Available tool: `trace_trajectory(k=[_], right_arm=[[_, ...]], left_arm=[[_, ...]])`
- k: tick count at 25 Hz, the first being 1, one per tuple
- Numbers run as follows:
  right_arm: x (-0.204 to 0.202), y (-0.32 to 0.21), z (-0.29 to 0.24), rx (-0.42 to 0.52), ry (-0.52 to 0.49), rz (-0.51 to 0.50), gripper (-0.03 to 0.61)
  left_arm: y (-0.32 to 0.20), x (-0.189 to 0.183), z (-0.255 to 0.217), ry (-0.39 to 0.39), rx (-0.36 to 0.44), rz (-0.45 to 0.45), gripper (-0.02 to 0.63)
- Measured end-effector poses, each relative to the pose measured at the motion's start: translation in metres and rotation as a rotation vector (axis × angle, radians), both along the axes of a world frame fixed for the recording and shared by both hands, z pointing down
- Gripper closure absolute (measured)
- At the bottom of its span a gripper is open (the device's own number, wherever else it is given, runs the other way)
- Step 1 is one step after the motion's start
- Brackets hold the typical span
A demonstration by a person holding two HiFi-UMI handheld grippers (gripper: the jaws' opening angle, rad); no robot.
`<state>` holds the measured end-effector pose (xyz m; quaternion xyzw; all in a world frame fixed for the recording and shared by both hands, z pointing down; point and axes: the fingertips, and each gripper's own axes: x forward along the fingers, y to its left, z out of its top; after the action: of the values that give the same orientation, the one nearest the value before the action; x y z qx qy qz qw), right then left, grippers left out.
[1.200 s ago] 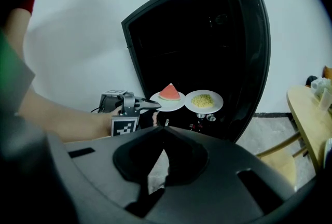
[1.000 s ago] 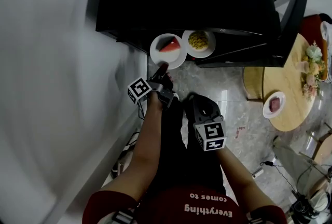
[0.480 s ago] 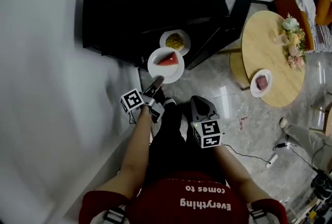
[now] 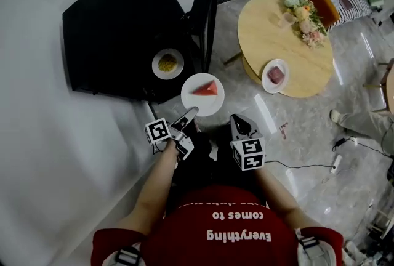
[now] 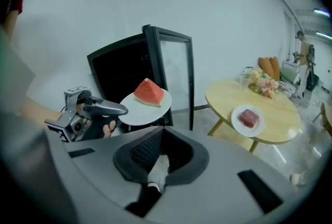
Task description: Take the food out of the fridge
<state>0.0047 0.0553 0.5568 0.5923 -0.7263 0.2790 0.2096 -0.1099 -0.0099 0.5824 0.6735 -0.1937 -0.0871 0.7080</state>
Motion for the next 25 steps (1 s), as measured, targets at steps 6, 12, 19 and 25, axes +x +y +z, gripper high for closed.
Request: trace_trajectory(k=[6, 12, 19, 25], right_arm=[[0.07, 0.025, 0.0, -0.005, -0.037, 0.199, 0.568], [0.153, 0.053, 0.006, 0.018, -0.186, 0.468, 0.568], [0.248, 0.081, 0.025, 0.028, -0.289, 0.634, 0.568], [0.306, 0.1, 0.051, -0.021, -0.271, 0.687, 0.568]], left_arm=[[0.027, 0.083, 0.001, -0.009, -0.02, 0.192, 0.594], [0.047, 0.178, 0.004, 0.003, -0.017, 0.375, 0.594], [0.078, 0.299, 0.031, -0.024, -0.056, 0.527, 0.594], [0.095, 0.376, 0.061, -0.064, -0.081, 0.583, 0.594]])
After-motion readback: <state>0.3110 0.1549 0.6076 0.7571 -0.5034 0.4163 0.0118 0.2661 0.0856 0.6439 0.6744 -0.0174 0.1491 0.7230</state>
